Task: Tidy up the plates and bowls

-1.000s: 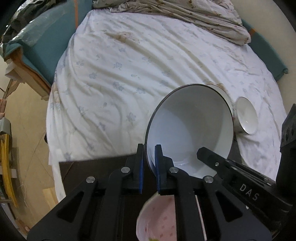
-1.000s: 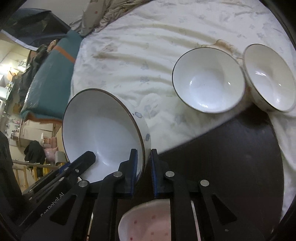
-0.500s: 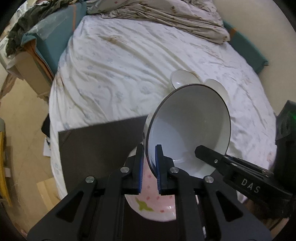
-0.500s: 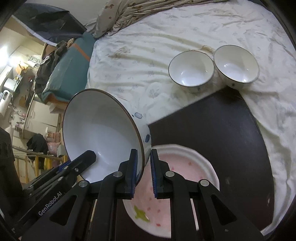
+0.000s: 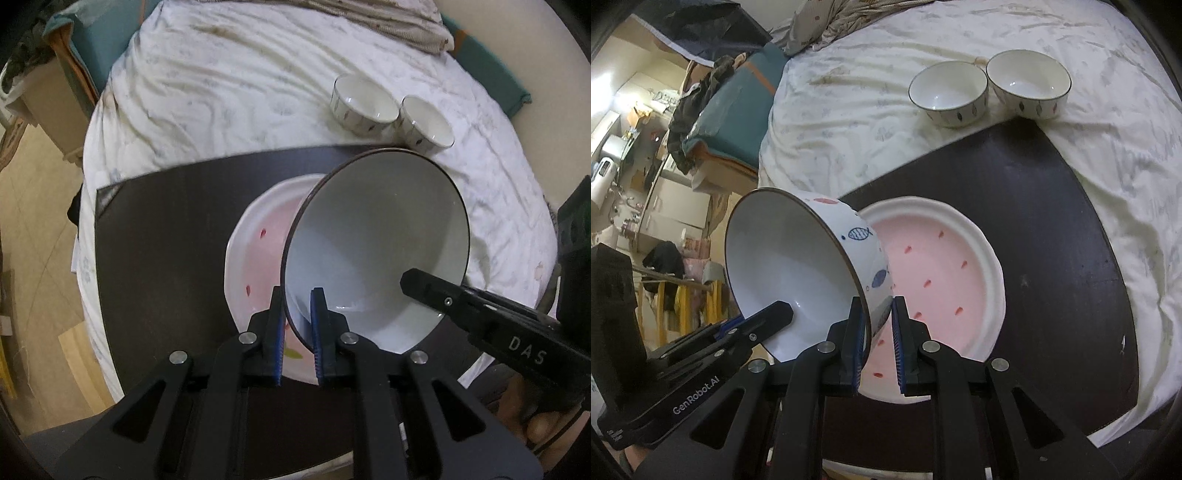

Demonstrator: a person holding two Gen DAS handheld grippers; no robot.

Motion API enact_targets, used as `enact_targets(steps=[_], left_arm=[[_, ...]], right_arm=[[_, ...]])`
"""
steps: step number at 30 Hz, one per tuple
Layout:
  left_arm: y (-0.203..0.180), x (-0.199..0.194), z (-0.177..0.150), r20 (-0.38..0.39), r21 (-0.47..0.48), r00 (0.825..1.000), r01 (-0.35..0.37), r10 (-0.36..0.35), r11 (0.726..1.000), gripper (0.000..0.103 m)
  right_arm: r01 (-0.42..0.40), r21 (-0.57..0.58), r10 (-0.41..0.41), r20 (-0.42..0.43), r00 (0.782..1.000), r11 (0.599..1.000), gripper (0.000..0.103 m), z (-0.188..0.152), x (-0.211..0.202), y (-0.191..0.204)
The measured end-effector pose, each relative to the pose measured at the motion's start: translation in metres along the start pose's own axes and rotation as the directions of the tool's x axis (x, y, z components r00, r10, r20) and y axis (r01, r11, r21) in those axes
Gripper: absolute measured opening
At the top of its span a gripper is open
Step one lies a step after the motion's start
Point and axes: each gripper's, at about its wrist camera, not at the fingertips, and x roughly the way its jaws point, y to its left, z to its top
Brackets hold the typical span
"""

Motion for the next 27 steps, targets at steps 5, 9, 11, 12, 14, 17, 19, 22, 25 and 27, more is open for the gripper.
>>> enact_targets(steps=[5,9,11,12,14,17,19,22,25,27], left_arm=[[0.001,0.015,-0.005,-0.035,0.016,0.999,-0.011,0.011,1.0,0.01],[0.0,0.025,-0.007,-0.056,0.011,0.998,-0.006,0.007,1.0,0.01],[-0.003,0.029,-0.007,-0.064,0.02,0.998,-0.004,0.005,1.0,0.01],[-0.004,0.031,-0.007,-0.068,0.022,0.998,-0.002,0.004,1.0,0.01],[-0.006,0.036,-0.007,-0.082,0.027,0.997,0.0,0.002,1.0,0.01],[-0.009,0.042,-0.007,-0.104,0.03,0.995,-0.002,0.005,1.0,0.01],[-0.011,0.046,-0.008,-0.116,0.032,0.993,-0.005,0.009,0.999,0.01],[-0.009,0.051,-0.009,-0.137,0.023,0.991,0.002,0.001,1.0,0.01],[-0.01,0.051,-0.007,-0.134,0.025,0.991,0.003,0.0,1.0,0.01],[-0.008,0.051,-0.005,-0.134,0.013,0.991,0.008,-0.006,1.0,0.01]], right_arm=[[-0.004,0.009,0.004,-0.032,0.999,1.0,0.015,-0.008,0.021,-0.012],[-0.004,0.03,0.006,-0.053,0.999,1.0,0.015,-0.014,0.03,-0.021],[0.003,0.028,-0.002,-0.053,0.999,1.0,0.015,-0.014,0.031,-0.023],[0.005,0.031,-0.004,-0.057,0.998,1.0,0.015,-0.014,0.031,-0.026],[0.005,0.049,-0.002,-0.067,0.998,0.999,0.015,-0.016,0.032,-0.031],[0.011,0.075,-0.004,-0.092,0.996,0.997,0.015,-0.017,0.035,-0.04],[0.022,0.085,-0.013,-0.108,0.994,0.996,0.015,-0.018,0.039,-0.044],[0.037,0.087,-0.027,-0.119,0.992,0.996,0.015,-0.019,0.041,-0.047],[0.038,0.093,-0.026,-0.127,0.992,0.995,0.015,-0.019,0.042,-0.049],[0.039,0.095,-0.026,-0.128,0.991,0.995,0.015,-0.018,0.042,-0.051]])
